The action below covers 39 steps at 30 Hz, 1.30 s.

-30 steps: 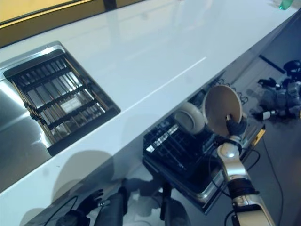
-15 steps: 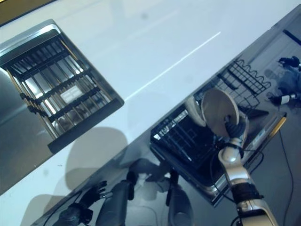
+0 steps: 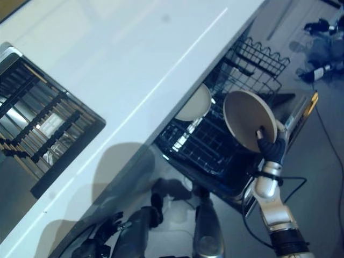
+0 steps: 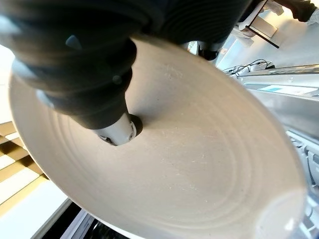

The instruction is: Pick up plates and place into dishwasher.

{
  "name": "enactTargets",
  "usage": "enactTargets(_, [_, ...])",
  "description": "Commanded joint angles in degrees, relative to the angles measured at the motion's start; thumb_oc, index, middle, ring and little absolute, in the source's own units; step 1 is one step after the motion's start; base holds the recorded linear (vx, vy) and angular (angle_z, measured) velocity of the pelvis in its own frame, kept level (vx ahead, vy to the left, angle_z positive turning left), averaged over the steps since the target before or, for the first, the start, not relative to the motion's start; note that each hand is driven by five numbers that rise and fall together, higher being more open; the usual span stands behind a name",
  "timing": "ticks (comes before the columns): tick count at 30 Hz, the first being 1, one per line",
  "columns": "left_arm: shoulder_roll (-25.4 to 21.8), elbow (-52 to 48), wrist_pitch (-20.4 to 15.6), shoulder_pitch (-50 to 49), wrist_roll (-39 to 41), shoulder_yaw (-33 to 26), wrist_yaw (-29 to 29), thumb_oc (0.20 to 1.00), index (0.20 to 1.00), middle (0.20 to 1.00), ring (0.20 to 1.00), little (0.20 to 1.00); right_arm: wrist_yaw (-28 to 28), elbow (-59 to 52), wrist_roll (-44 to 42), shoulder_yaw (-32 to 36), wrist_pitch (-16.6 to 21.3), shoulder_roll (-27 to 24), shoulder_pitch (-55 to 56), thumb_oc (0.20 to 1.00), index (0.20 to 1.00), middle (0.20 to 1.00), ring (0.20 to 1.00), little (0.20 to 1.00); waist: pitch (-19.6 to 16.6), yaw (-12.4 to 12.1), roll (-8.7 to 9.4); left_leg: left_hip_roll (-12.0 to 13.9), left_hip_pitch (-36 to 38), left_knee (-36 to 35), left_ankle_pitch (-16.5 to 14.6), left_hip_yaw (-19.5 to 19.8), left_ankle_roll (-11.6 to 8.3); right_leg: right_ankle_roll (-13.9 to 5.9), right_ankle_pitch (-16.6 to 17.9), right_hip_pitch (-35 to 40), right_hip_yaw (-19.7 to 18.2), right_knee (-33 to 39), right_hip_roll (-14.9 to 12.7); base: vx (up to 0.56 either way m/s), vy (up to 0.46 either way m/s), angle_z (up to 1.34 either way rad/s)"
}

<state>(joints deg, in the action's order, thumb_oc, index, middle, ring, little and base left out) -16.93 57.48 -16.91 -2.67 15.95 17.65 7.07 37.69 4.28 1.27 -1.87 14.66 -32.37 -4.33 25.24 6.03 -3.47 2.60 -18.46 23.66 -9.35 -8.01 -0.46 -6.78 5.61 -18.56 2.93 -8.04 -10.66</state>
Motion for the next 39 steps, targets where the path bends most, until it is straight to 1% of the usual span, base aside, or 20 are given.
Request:
enactTargets(1, [1.9,-0.6,-1.5,-4.2,0.5,2.5,0.4,1.000,1.000,1.000,1.000,1.000,-3.4,-7.9,2.6,2.5,5.3,-5.4,-1.8,0.200,0.200,0.200,0.200,0.200,-3.2,0.9,-2.03,-0.2,-2.0,-4.8,5.2,3.1,-1.26,-0.20,-6.5,0.5,0.0,-7.1,-0.9,0.02,0.036,-0.09])
enactTargets(4, [2.3,-0.7,-1.5,-3.9,0.2,3.6,0.3,1.000,1.000,1.000,1.000,1.000,-7.4,-7.9,4.6,0.3,6.1,-7.4,-3.4,0.200,0.200,0.200,0.200,0.200,-3.1,1.0,-2.97,-0.3,-1.7,-5.1,5.4,3.3,-1.70,-0.03,-6.9,0.5,0.0,-7.2,-1.1,0.03,0.022,-0.15])
enactTargets(6, [2.0,-1.0,-1.1,-3.0,0.8,4.0,0.5,1.000,1.000,1.000,1.000,1.000,-8.7,-6.7,5.4,-2.0,5.7,-8.5,-5.4,0.200,0.200,0.200,0.200,0.200,-2.9,0.9,-3.24,-0.3,-1.8,-5.0,5.4,3.3,-1.80,0.10,-7.1,0.1,0.0,-7.5,-1.3,0.00,-0.002,-0.16])
enactTargets(9, [1.5,-0.9,-1.5,-1.9,1.2,4.9,0.9,1.000,1.000,1.000,1.000,1.000,-10.4,-2.7,6.3,-5.1,6.2,-9.8,-9.2,0.200,0.200,0.200,0.200,0.200,-2.4,0.6,-3.52,-0.2,-2.4,-4.5,5.5,3.5,-2.01,0.33,-7.2,-0.5,0.2,-7.9,-1.4,0.01,-0.017,-0.11])
enactTargets(11, [0.8,-1.3,-1.3,-1.4,1.1,5.3,1.2,1.000,1.000,1.000,1.000,1.000,-11.0,0.2,8.2,-7.3,5.9,-10.4,-12.3,0.200,0.200,0.200,0.200,0.200,-2.2,0.0,-3.66,-0.3,-2.8,-4.2,5.5,3.8,-2.05,0.47,-7.2,-0.6,0.6,-8.0,-1.5,0.01,-0.044,0.04])
enactTargets(15, [-0.9,-2.2,-0.4,-0.4,1.3,5.8,1.8,1.000,1.000,1.000,1.000,1.000,-12.3,4.0,8.8,-10.8,3.8,-11.2,-17.6,0.200,0.200,0.200,0.200,0.200,-1.7,-1.1,-3.77,-0.2,-3.6,-3.7,5.8,4.7,-2.18,0.66,-7.3,-1.1,1.2,-8.8,-1.5,0.01,-0.057,0.09])
enactTargets(19, [-2.2,-2.8,0.6,0.5,1.5,5.8,2.7,1.000,1.000,1.000,1.000,1.000,-12.8,8.6,9.5,-13.5,0.5,-10.7,-20.5,0.200,0.200,0.200,0.200,0.200,-1.4,-1.9,-4.01,-0.1,-4.0,-3.6,6.3,5.7,-2.31,0.92,-7.6,-1.1,1.8,-9.3,-1.4,0.01,-0.039,0.15])
enactTargets(24, [-2.7,-3.1,1.0,1.0,1.0,6.1,2.9,1.000,1.000,1.000,1.000,1.000,-11.3,13.5,13.0,-16.0,-2.3,-9.4,-22.1,0.200,0.200,0.200,0.200,0.200,-1.5,-2.8,-4.09,-0.1,-3.7,-3.8,6.5,6.3,-2.29,1.16,-7.8,-0.4,2.8,-9.3,-1.5,0.02,-0.029,0.12])
enactTargets(26, [-2.8,-3.2,1.2,1.3,0.9,6.5,3.0,1.000,1.000,1.000,1.000,1.000,-10.1,16.8,16.0,-17.5,-3.5,-9.2,-23.3,0.200,0.200,0.200,0.200,0.200,-1.6,-3.3,-4.33,0.0,-3.7,-3.7,6.5,6.4,-2.39,1.14,-7.8,-0.1,3.2,-9.1,-1.6,0.01,-0.009,0.06])
enactTargets(29, [-2.9,-3.1,1.6,2.2,0.7,7.1,3.2,1.000,1.000,1.000,1.000,1.000,-9.8,22.8,18.0,-20.6,-5.4,-9.6,-26.5,0.200,0.200,0.200,0.200,0.200,-1.8,-4.1,-4.67,-0.1,-3.5,-3.8,6.4,6.4,-2.29,1.09,-7.7,0.4,3.7,-8.7,-1.9,0.00,-0.001,0.05])
enactTargets(34, [-3.6,-3.4,2.1,2.9,0.8,8.0,3.6,1.000,1.000,1.000,1.000,1.000,-10.5,28.5,17.2,-23.4,-6.5,-10.2,-30.1,0.200,0.200,0.200,0.200,0.200,-2.0,-5.1,-5.00,-0.1,-3.6,-3.3,6.2,6.6,-2.36,0.99,-7.5,1.3,4.4,-8.2,-2.3,0.01,-0.006,0.09])
enactTargets(39, [-4.3,-3.6,2.3,3.3,0.8,8.1,4.2,1.000,1.000,1.000,1.000,1.000,-12.1,31.2,16.1,-25.2,-8.0,-10.3,-32.5,0.200,0.200,0.200,0.200,0.200,-1.9,-5.7,-5.20,-0.2,-3.9,-3.1,6.3,6.6,-2.33,0.86,-7.3,1.5,4.6,-8.0,-2.5,0.00,-0.001,0.05])
